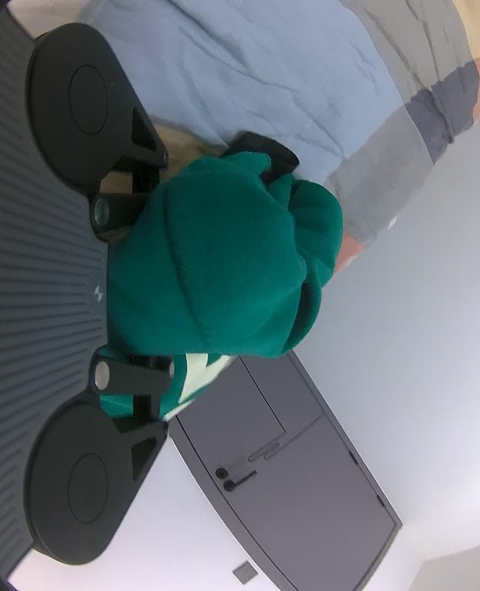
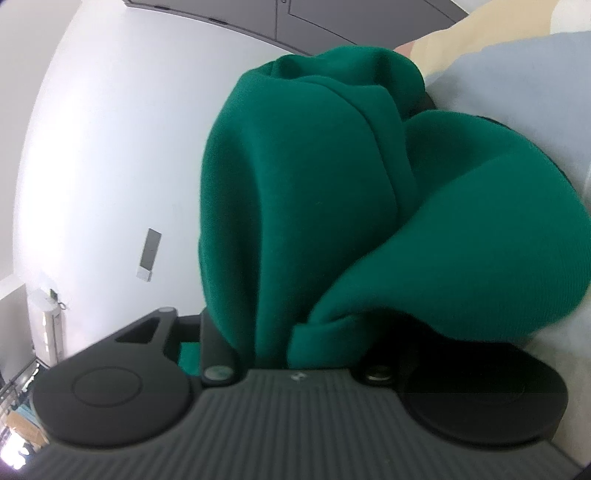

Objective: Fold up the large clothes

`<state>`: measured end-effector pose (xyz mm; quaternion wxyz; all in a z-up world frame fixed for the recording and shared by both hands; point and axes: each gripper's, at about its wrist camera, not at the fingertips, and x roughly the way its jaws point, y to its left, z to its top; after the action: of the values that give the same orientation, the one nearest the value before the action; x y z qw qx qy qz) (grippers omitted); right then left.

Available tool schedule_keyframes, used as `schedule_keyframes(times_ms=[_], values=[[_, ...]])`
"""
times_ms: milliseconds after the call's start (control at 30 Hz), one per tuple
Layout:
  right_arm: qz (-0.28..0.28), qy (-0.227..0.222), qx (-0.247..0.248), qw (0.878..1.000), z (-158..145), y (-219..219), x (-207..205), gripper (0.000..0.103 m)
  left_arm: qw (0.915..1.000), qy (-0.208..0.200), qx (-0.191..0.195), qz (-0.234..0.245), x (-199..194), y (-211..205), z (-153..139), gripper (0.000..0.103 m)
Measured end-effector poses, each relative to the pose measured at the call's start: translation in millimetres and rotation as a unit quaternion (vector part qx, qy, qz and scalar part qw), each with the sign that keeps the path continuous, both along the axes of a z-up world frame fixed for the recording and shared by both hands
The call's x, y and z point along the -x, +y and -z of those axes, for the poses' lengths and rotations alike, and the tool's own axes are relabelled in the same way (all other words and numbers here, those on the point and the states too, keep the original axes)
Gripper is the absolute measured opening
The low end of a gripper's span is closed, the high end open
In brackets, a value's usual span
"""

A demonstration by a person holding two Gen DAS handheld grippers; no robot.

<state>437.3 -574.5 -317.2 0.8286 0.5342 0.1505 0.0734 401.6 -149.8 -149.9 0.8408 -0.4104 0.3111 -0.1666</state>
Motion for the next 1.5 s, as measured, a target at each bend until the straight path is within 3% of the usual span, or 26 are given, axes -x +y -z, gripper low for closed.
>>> schedule_keyframes(times_ms=[67,200,333,500,700,967,1100,1333,1500], values=[[0.009,0.019,0.003,1.0,-11.7,-7.7,11.9,0.073,0.9997,0.014,-0.02,-0.004,5.2,1.9,-5.3,0.077],[0.012,0.05,0.023,0.998,-25.0,-2.6,25.3,0.075,0.999,0.018,-0.04,-0.007,28.9,9.5,-17.3,0.085],[0.024,0.074,0.049,0.996,-46.3,-0.3,52.4,0.075,0.9948,0.005,-0.101,-0.015,57.2,11.6,-42.6,0.085],[0.03,0.083,0.093,0.992,-87.2,-2.1,80.8,0.075,0.9904,-0.027,-0.135,-0.01,91.9,18.4,-91.6,0.085],[0.039,0.045,0.156,0.986,-133.9,-1.8,136.6,0.075,0.982,-0.063,-0.178,0.006,140.6,19.3,-159.2,0.085],[0.032,-0.027,0.23,0.972,-219.2,36.7,189.7,0.075,0.9524,-0.138,-0.271,0.027,236.7,5.2,-245.2,0.085],[0.011,-0.061,0.27,0.961,-250.9,65.5,222.6,0.076,0.9384,-0.174,-0.297,0.028,285.4,1.8,-272.0,0.085],[-0.015,-0.11,0.383,0.917,-284.1,123.2,286.9,0.075,0.9197,-0.211,-0.331,0.015,368.0,2.9,-290.7,0.085],[-0.031,-0.116,0.421,0.899,-289.0,142.5,326.6,0.075,0.9145,-0.225,-0.336,0.014,411.6,6.5,-289.2,0.085]])
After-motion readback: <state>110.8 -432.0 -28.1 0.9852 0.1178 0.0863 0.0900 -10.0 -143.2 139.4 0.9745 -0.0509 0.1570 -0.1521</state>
